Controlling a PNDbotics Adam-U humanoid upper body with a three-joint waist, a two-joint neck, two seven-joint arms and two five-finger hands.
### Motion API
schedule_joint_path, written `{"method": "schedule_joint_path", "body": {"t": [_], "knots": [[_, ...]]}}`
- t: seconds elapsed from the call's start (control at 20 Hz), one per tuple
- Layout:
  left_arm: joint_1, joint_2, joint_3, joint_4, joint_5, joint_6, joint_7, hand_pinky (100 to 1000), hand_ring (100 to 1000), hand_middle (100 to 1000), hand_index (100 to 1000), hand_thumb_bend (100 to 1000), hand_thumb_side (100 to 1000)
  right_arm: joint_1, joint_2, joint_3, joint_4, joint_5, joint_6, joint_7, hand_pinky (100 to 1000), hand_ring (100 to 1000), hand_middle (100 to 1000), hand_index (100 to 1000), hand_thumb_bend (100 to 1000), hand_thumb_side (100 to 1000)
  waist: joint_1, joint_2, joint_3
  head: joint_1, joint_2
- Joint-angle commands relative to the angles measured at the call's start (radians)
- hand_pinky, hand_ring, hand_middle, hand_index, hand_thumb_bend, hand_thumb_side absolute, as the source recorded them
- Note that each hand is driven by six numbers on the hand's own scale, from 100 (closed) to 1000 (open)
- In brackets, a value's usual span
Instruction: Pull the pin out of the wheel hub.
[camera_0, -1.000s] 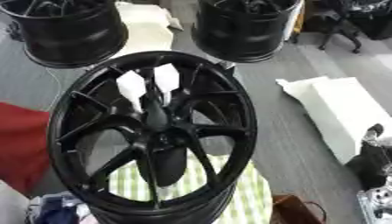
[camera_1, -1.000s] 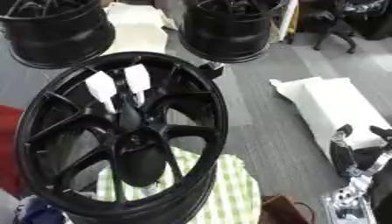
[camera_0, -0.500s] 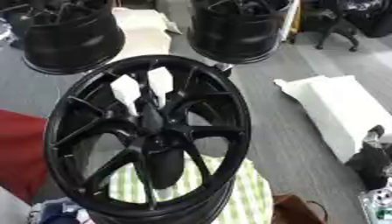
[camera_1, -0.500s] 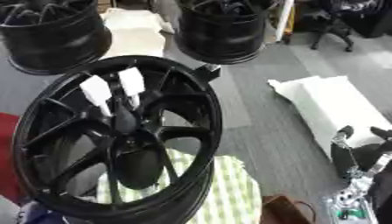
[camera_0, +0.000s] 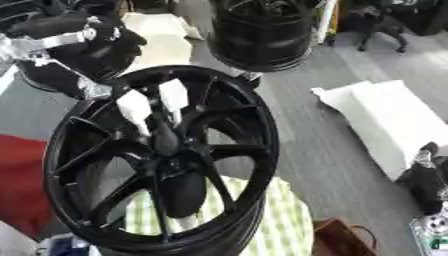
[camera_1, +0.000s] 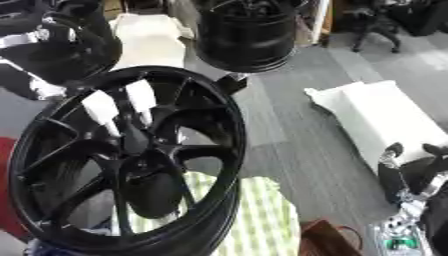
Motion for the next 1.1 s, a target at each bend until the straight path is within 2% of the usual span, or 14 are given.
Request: {"method": "schedule_joint_path", "body": {"t": [0.05,0.45,1.1], "knots": [[-0.024,0.019,-0.017,0.013,-0.056,-0.351,-0.346,720,575,693,878,354,400,-0.001,-0.028,-0.007,-0.011,0.010,0.025,-0.029,150,414,794,663,308,151,0.001,-0.019,0.002,-0.005,-0.004],[-0.031,0.011,-0.051,0.018,-0.135,-0.351,-0.346,731,574,717,874,347,296,0.001,-0.030,-0.010,-0.009,0.011,0.025,-0.029,150,414,794,663,309,151,0.003,-0.021,0.003,-0.006,-0.005],[-0.024,0.004,-0.059,0.083,-0.221,-0.351,-0.346,724,567,733,877,356,271,0.002,-0.032,-0.009,-0.010,0.013,0.028,-0.029,150,413,793,663,311,152,0.005,-0.023,-0.001,-0.009,-0.005]]}}
